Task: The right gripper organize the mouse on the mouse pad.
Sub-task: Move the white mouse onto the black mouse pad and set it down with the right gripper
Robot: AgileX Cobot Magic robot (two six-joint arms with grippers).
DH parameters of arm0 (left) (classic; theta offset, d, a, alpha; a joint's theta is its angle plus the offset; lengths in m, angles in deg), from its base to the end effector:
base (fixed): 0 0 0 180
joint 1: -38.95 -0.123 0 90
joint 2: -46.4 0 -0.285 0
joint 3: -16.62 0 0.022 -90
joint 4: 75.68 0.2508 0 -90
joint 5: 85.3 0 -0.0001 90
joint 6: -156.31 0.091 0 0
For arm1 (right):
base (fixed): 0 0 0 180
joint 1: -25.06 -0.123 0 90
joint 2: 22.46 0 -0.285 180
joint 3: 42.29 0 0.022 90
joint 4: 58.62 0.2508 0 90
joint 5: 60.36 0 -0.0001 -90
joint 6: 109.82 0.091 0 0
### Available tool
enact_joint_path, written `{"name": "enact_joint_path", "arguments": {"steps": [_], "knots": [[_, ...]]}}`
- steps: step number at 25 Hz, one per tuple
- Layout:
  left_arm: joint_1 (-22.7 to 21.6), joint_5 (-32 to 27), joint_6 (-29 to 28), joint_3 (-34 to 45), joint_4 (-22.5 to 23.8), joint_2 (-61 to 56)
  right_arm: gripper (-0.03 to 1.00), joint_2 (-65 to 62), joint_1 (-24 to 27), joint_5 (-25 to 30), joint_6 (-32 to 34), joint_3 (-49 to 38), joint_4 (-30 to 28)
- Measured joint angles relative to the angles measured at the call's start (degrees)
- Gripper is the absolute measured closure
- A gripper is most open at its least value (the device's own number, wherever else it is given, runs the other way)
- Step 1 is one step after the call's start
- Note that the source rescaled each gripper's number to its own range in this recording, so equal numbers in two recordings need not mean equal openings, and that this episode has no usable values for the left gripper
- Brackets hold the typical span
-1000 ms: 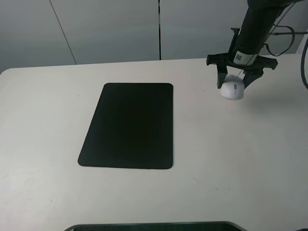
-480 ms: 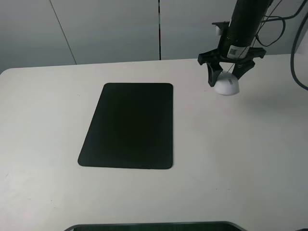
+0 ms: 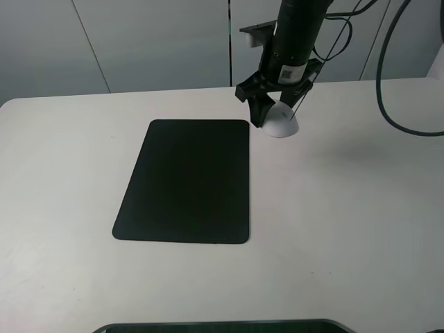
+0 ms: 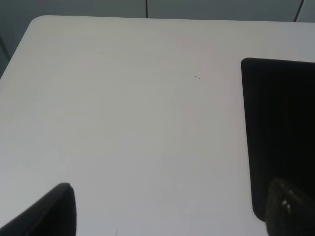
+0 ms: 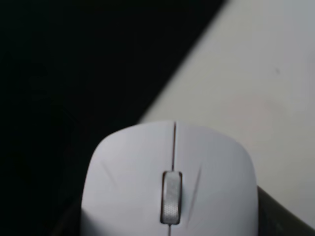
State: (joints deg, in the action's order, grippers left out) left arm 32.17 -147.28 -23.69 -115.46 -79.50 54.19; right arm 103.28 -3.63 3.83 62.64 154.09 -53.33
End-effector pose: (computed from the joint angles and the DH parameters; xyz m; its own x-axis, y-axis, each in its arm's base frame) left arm -0.0064 -0.0062 0.2789 -0.4583 -0.0860 -0.8846 -0.0805 0.9952 -0.0550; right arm 0.3654 0.2086 0.2018 -0.8235 -0.5542 -0.1210 -0.5642 0.8226 0.0717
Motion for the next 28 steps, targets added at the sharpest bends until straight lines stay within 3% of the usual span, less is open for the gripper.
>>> {"name": "enact_joint_path", "arguments": {"steps": [15, 28], "knots": [[0.0, 0.0, 0.0, 0.0, 0.0, 0.0, 0.96, 13.8, -8.1, 4.7, -1.5, 19.9, 3.0], [0.0, 0.0, 0.0, 0.0, 0.0, 0.0, 0.96, 21.0, -11.7, 5.2, -0.7, 21.7, 2.5]]}}
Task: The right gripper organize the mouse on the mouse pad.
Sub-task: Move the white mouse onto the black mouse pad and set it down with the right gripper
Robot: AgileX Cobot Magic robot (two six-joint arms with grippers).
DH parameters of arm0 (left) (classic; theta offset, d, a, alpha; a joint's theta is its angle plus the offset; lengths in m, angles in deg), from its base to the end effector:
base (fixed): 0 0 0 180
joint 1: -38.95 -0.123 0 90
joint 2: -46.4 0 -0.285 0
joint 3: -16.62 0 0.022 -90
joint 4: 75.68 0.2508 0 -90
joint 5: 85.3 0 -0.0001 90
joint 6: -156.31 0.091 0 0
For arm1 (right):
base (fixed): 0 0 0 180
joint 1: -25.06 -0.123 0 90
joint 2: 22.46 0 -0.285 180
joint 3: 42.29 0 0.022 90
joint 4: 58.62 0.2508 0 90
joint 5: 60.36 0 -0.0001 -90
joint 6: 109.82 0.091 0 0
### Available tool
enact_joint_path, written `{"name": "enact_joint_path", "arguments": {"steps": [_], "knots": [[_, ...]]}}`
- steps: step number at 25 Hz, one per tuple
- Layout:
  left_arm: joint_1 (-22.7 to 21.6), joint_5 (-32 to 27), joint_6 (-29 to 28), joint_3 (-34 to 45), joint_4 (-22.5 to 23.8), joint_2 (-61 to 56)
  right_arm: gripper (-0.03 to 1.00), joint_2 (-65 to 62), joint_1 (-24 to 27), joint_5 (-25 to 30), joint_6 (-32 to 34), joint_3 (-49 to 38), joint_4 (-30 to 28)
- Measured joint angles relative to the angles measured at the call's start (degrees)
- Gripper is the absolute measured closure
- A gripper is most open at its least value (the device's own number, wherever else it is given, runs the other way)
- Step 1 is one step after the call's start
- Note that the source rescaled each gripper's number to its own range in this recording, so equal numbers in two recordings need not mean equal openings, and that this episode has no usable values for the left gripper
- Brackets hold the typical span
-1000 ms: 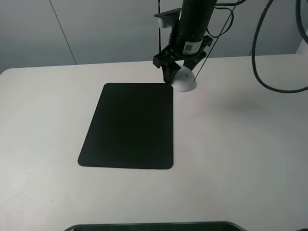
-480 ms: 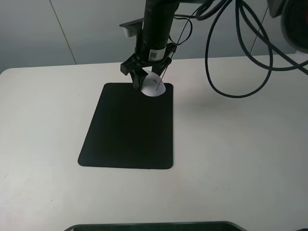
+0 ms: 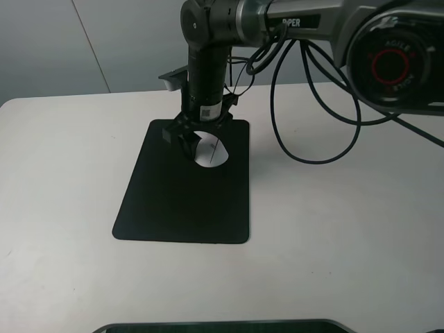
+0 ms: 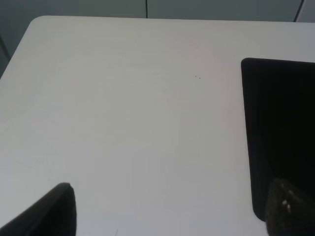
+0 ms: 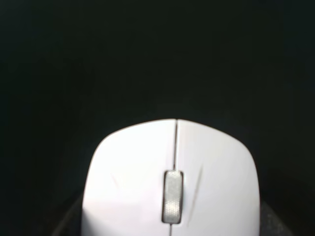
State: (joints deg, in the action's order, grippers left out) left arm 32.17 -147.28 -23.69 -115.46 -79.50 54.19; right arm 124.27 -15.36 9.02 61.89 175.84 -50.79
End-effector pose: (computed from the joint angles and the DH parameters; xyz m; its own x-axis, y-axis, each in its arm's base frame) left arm -0.0064 -0.0062 0.2789 -0.4583 -0.0860 -0.8846 -0.0805 0.9952 -0.0550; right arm 0.3627 0.3242 0.1300 -0.6950 -0.7172 -0.0504 -0.7170 0.6861 0.1231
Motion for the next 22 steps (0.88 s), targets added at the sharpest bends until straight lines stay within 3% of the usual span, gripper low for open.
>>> {"name": "enact_joint_path", "arguments": {"steps": [22], "knots": [[0.0, 0.1, 0.0, 0.0, 0.0, 0.0, 0.96, 4.9, -2.9, -4.4, 1.8, 0.1, -1.2]]}}
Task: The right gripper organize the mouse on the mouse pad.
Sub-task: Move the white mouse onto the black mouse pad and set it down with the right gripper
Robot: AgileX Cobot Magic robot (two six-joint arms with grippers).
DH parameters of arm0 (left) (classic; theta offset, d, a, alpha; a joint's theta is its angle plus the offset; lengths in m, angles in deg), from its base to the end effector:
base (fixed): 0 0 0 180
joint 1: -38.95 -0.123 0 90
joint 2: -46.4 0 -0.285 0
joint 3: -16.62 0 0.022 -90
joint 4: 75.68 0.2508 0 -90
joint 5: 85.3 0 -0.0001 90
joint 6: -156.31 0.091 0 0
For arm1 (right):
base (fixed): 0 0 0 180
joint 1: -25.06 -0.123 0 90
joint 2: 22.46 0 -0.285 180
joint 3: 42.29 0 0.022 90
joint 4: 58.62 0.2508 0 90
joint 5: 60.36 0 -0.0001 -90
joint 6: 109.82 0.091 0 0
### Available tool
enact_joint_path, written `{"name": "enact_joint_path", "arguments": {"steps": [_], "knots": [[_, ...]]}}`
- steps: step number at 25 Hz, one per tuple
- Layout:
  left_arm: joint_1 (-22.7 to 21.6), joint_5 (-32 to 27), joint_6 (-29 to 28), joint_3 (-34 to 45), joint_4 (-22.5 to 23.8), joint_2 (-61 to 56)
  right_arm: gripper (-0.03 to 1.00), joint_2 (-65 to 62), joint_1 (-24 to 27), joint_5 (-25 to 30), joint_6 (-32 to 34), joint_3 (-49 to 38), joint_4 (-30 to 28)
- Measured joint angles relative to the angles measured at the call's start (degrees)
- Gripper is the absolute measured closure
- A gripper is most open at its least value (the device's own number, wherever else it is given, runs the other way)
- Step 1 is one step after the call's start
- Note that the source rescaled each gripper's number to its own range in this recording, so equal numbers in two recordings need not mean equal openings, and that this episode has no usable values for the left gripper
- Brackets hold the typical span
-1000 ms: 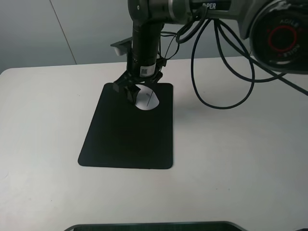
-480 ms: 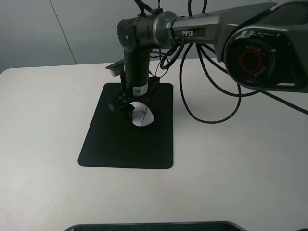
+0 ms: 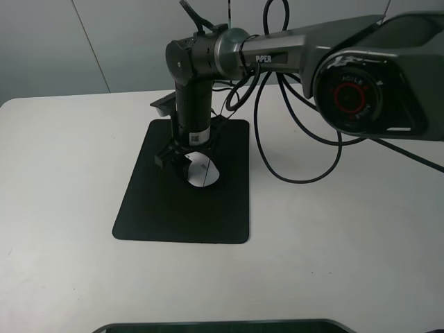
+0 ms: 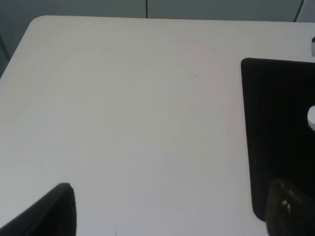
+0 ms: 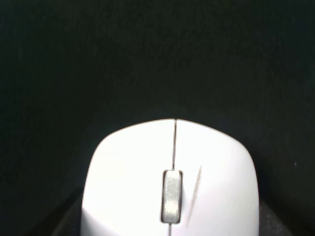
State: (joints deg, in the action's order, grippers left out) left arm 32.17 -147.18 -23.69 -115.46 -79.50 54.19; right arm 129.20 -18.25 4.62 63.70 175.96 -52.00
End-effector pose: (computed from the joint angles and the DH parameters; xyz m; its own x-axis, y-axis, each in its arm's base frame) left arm -0.0064 -0.0061 0.2790 -0.4568 -0.0859 -0.8854 -0.0805 0.9952 -0.0550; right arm 0.3518 0.3447 0.0884 -0.6820 -0.7304 -0.0373 -0.7297 0.6761 0.1022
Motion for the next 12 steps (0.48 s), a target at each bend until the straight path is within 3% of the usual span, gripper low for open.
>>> {"name": "enact_joint_path", "arguments": {"steps": [7, 8, 10, 11, 12], "knots": [[0.0, 0.0, 0.0, 0.0, 0.0, 0.0, 0.96, 0.0, 0.0, -0.1, 0.0, 0.0, 0.0], [0.0, 0.0, 0.0, 0.0, 0.0, 0.0, 0.88, 0.0, 0.0, -0.1, 0.0, 0.0, 0.0], [0.0, 0.0, 0.0, 0.0, 0.0, 0.0, 0.26, 0.0, 0.0, -0.1, -0.1, 0.1, 0.3], [0.0, 0.0, 0.0, 0.0, 0.0, 0.0, 0.12, 0.0, 0.0, -0.1, -0.2, 0.4, 0.3], [0.0, 0.0, 0.0, 0.0, 0.0, 0.0, 0.04, 0.0, 0.0, -0.1, -0.2, 0.5, 0.4]]}}
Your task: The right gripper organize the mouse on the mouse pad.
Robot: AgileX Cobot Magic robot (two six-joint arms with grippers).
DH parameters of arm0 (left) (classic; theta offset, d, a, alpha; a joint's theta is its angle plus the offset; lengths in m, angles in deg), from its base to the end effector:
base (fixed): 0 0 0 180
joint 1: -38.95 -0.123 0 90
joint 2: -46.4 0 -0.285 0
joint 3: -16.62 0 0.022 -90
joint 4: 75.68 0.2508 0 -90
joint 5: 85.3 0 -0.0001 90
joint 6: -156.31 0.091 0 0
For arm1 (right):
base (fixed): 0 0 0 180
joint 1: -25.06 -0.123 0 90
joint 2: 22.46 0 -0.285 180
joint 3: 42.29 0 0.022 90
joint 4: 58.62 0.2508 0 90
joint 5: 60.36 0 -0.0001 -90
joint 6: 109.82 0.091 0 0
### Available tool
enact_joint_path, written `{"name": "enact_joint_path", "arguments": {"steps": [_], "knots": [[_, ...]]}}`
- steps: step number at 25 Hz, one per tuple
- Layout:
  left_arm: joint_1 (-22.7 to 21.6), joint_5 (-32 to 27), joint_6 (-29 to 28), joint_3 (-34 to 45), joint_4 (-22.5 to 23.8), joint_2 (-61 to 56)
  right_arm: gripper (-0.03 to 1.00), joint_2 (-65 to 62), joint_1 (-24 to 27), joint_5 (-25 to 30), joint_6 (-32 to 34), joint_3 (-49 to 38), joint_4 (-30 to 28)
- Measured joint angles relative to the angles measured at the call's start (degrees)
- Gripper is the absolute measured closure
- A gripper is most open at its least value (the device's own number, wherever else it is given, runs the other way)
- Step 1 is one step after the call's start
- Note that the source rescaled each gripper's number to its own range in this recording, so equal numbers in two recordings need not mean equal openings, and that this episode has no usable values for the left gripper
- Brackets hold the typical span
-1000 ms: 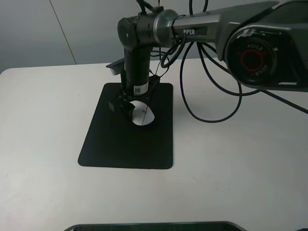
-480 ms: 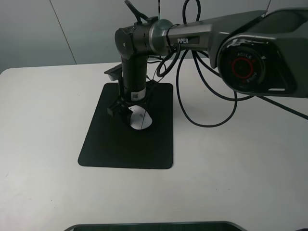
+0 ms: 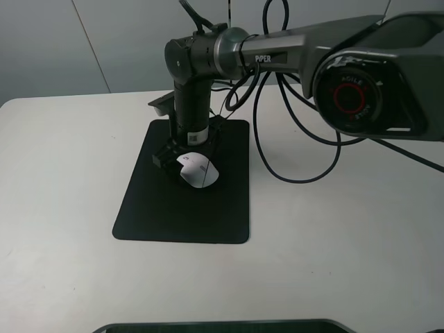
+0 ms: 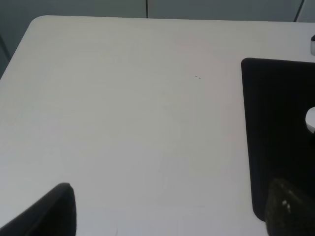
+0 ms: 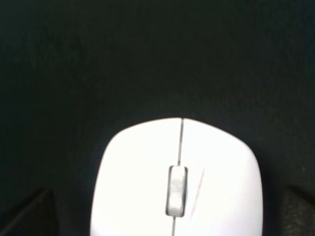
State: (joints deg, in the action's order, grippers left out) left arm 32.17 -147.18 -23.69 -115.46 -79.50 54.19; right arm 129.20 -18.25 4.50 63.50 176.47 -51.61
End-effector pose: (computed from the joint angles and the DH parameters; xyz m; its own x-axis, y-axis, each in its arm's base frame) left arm -0.0064 -0.0061 0.2790 -0.4568 -0.0859 -0.8854 -0.0805 0.9952 -0.0550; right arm 0.3527 0.3463 0.0906 -0.6814 -0.7303 -0.0490 -0.7305 0.6744 0.1075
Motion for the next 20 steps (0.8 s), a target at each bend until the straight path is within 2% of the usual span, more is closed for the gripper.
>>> {"name": "enact_joint_path", "arguments": {"steps": [2, 14, 20], "knots": [[0.0, 0.0, 0.0, 0.0, 0.0, 0.0, -0.02, 0.1, 0.0, 0.2, -0.1, 0.8, -0.1], [0.0, 0.0, 0.0, 0.0, 0.0, 0.0, -0.03, 0.3, 0.0, 1.6, -0.4, 2.6, -0.3], [0.0, 0.0, 0.0, 0.0, 0.0, 0.0, -0.03, -1.7, 0.0, 4.7, -0.5, 2.6, -0.9]]}}
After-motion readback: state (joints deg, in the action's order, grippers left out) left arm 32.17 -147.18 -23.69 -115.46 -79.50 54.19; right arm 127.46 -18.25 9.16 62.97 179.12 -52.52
